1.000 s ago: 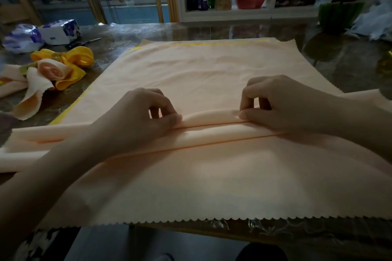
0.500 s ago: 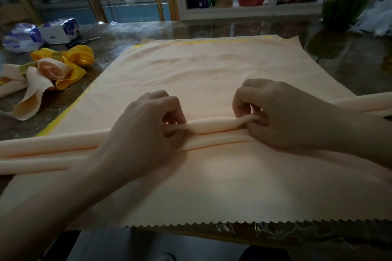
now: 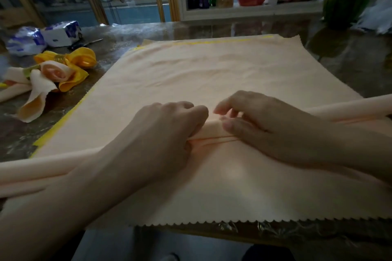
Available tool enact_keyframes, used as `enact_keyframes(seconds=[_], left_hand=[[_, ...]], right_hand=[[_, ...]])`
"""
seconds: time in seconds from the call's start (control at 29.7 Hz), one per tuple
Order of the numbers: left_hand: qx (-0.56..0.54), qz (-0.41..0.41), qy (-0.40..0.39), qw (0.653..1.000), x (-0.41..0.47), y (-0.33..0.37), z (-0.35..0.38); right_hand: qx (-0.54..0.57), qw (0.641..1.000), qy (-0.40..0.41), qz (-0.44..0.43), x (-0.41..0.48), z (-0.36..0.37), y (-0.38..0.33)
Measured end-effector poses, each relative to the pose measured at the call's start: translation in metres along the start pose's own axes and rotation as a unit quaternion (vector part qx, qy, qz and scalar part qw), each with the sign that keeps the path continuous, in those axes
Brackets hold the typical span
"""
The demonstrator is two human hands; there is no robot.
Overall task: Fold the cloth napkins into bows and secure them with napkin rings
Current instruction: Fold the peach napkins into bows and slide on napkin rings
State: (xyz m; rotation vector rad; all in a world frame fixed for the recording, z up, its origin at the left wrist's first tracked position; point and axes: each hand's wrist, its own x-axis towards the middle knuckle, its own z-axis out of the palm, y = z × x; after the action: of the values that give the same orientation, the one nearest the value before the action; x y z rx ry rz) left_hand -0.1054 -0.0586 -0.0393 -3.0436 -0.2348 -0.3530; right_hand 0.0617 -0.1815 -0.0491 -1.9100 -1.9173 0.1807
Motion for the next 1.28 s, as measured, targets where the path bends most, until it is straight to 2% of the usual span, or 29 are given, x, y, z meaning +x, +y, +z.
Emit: enact_keyframes(seconds=[0.07, 0.13, 0.24, 0.34, 0.37, 0.47, 0.51, 0.57, 0.74, 0.84, 0.98, 1.11, 1.21, 1.28], left_hand=[[0.020, 0.016, -0.014, 1.000, 0.002, 0.000, -0.004], [0.033, 0.030, -0.020, 0.999, 0.004, 0.001, -0.007], [0.066, 0.056, -0.015, 0.996, 0.004, -0.002, -0.008], [0.104, 0.022, -0.011, 0.994, 0.000, 0.001, -0.010], [0.078, 0.001, -0.004, 0.997, -0.003, -0.002, -0.010], [-0.053, -0.073, -0.069, 0.994, -0.018, -0.015, -0.016], [-0.089, -0.079, -0.057, 0.991, -0.022, -0.018, -0.018], [-0.117, -0.085, -0.022, 0.989, -0.027, -0.022, -0.018], [-0.157, -0.098, -0.014, 0.983, -0.028, -0.015, -0.011], [-0.077, -0.077, 0.011, 0.994, -0.029, -0.010, -0.009], [-0.014, -0.039, 0.028, 0.999, -0.033, -0.003, -0.003], [0.038, -0.018, 0.020, 0.999, -0.034, 0.001, 0.000], [0.076, -0.032, -0.015, 0.996, -0.035, 0.006, -0.005], [0.041, -0.040, -0.016, 0.998, -0.033, 0.010, -0.013]], right_hand=[[-0.079, 0.995, -0.041, -0.033, -0.002, 0.010, -0.001], [-0.136, 0.986, -0.088, -0.031, -0.002, 0.012, 0.000], [-0.123, 0.983, -0.137, -0.012, -0.003, 0.009, 0.002], [-0.120, 0.986, -0.113, -0.023, -0.002, 0.011, 0.004], [-0.120, 0.987, -0.107, -0.022, -0.001, 0.012, 0.006], [-0.112, 0.989, -0.089, -0.024, 0.000, 0.012, 0.006], [-0.111, 0.990, -0.088, -0.021, 0.000, 0.012, 0.005], [-0.111, 0.990, -0.082, -0.015, -0.001, 0.012, 0.004], [-0.111, 0.992, -0.043, -0.030, -0.002, 0.012, -0.001], [-0.113, 0.993, -0.010, -0.043, -0.003, 0.012, -0.004], [-0.213, 0.970, 0.020, -0.115, -0.004, 0.014, -0.003], [-0.141, 0.985, -0.074, -0.068, -0.006, 0.010, -0.007], [-0.168, 0.974, -0.147, -0.036, -0.006, 0.009, -0.004], [-0.166, 0.972, -0.160, -0.036, -0.006, 0.007, -0.009]])
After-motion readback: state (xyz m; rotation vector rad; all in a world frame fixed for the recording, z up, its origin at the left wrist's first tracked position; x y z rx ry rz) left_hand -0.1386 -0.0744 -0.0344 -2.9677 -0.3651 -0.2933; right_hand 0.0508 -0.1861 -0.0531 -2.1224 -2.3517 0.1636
